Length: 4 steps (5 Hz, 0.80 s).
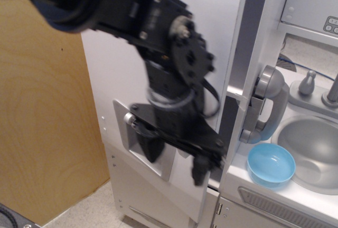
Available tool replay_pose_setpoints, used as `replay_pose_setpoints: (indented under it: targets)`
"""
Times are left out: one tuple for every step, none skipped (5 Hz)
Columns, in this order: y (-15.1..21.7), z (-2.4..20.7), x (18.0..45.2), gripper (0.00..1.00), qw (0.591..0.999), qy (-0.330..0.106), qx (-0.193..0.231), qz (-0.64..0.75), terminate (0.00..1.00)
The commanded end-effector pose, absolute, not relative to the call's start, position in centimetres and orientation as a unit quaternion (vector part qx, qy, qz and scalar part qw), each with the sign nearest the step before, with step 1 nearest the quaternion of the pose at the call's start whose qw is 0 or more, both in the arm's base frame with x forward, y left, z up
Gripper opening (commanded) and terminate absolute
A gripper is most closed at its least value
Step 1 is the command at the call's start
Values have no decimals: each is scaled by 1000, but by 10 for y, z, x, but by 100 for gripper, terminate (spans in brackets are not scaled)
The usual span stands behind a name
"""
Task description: Open fridge
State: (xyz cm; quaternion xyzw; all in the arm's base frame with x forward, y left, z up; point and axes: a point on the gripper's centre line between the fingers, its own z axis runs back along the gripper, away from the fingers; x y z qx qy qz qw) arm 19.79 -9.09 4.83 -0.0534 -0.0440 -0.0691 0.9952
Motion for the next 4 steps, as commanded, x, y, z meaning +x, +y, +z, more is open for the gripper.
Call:
replay_pose_setpoints:
  targets:
    - [-149, 50, 224, 100, 988, -56, -54, -135, 0]
    - [-172, 44, 229, 100, 986, -52, -67, -140, 0]
    - [-182, 40, 239, 100, 987, -73, -54, -133, 0]
    - [-175, 40, 264, 100, 988, -103, -45, -107, 0]
